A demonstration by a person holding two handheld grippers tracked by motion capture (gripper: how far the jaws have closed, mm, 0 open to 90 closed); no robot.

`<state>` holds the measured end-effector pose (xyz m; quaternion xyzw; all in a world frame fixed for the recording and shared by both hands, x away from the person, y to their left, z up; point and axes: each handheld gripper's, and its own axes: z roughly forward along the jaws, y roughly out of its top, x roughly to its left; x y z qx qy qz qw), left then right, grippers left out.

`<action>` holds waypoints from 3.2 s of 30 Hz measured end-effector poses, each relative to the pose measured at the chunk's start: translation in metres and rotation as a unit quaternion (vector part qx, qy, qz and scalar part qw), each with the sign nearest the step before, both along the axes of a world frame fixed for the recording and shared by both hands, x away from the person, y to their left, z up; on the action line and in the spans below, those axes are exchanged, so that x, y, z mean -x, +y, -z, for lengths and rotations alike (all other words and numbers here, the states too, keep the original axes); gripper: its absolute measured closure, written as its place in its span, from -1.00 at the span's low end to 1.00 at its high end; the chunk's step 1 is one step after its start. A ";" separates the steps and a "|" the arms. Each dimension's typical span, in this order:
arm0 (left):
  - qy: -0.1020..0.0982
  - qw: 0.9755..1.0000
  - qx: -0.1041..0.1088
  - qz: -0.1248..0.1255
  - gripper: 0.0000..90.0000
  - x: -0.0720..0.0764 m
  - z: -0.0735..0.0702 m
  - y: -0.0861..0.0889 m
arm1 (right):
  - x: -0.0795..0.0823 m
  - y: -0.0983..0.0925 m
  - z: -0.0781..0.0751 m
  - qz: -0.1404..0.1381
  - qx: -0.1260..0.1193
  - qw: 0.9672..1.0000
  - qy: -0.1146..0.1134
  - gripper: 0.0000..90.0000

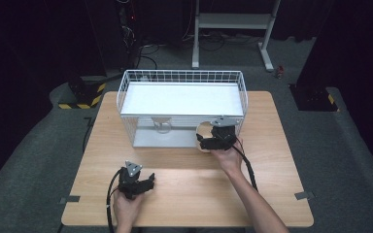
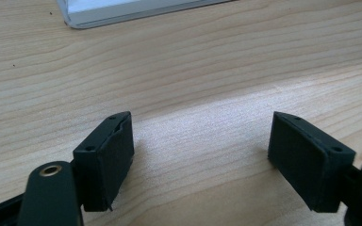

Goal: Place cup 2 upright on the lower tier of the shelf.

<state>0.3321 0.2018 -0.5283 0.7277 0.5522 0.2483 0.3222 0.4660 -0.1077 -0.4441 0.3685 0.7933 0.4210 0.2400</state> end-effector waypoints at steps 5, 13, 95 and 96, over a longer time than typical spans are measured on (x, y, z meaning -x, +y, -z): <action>0.000 1.000 0.000 0.001 -0.48 0.000 0.000 0.000 | 0.006 -0.006 -0.002 0.003 -0.017 1.000 -0.001 -0.81; -0.002 1.000 0.000 0.007 -0.50 0.000 0.000 -0.001 | 0.017 -0.014 -0.004 0.011 -0.028 1.000 -0.003 -0.72; -0.002 1.000 0.000 0.005 -0.50 0.000 0.000 -0.001 | 0.033 -0.004 0.046 -0.013 -0.018 0.999 0.044 0.38; -0.002 1.000 0.000 0.005 -0.50 0.000 0.000 -0.001 | 0.032 -0.004 0.046 -0.013 -0.017 0.999 0.043 0.38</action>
